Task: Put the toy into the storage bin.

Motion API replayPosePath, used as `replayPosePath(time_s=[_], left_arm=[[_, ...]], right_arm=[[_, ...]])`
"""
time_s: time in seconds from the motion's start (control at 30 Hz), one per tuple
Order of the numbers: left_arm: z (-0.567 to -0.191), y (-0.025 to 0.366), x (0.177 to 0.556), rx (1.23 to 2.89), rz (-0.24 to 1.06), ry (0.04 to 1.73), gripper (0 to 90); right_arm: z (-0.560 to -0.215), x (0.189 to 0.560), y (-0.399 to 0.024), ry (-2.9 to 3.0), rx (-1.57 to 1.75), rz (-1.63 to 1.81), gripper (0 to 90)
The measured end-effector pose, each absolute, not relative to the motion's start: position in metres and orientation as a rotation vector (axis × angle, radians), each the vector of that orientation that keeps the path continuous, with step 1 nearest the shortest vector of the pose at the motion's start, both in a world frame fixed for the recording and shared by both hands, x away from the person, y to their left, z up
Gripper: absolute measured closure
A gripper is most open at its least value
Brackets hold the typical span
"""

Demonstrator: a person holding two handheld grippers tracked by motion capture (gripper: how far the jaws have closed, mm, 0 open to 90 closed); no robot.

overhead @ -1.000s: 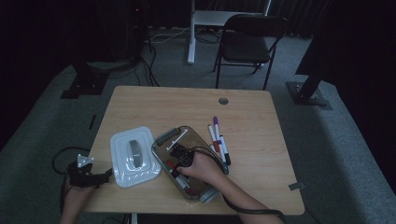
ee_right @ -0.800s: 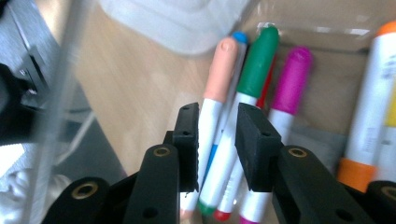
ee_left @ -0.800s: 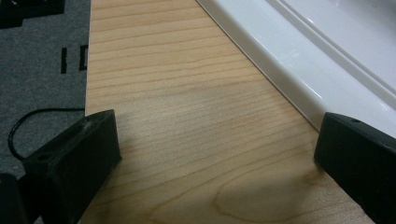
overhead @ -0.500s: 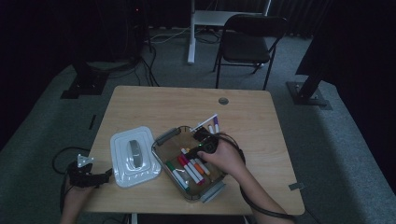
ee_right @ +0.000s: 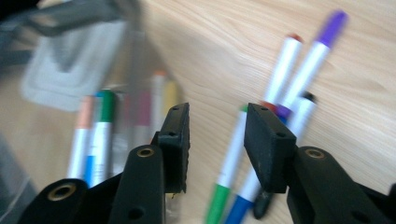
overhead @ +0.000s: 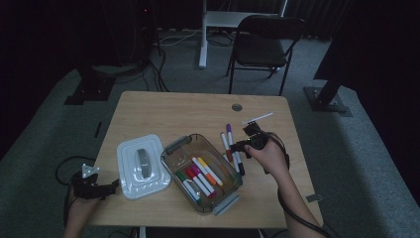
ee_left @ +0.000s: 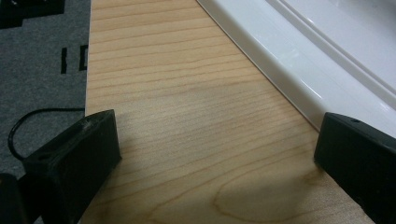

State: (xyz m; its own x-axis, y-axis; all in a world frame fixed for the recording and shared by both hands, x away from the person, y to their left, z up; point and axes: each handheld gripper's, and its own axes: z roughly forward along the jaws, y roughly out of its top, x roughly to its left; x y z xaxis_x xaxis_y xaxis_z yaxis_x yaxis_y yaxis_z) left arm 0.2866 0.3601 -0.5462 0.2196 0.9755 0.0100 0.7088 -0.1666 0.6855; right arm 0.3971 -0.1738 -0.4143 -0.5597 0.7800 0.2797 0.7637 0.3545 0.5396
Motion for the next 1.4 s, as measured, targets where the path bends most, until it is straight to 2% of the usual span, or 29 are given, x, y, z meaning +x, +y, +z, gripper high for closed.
replayPosePath(time_s=[0.27, 0.57, 1.1, 1.13, 1.4], left_arm=[[-0.546, 0.36, 0.287, 1.944, 0.626, 1.549, 0.7], [-0.546, 0.36, 0.287, 1.945, 0.626, 1.549, 0.6], [-0.546, 0.36, 0.287, 1.944, 0.626, 1.549, 0.6], [-0.546, 0.36, 0.287, 1.944, 0.626, 1.549, 0.6], [-0.546, 0.36, 0.287, 1.944, 0.626, 1.549, 0.7]], right_arm=[[-0.474, 0.418, -0.201, 2.51, 1.674, 0.833, 68.4], [-0.501, 0.427, -0.194, 2.53, 1.727, 0.783, 69.6], [-0.511, 0.431, -0.202, 2.483, 1.773, 0.668, 73.7], [-0.511, 0.43, -0.203, 2.471, 1.77, 0.656, 76.0], [-0.51, 0.43, -0.208, 2.453, 1.857, 0.725, 76.3]])
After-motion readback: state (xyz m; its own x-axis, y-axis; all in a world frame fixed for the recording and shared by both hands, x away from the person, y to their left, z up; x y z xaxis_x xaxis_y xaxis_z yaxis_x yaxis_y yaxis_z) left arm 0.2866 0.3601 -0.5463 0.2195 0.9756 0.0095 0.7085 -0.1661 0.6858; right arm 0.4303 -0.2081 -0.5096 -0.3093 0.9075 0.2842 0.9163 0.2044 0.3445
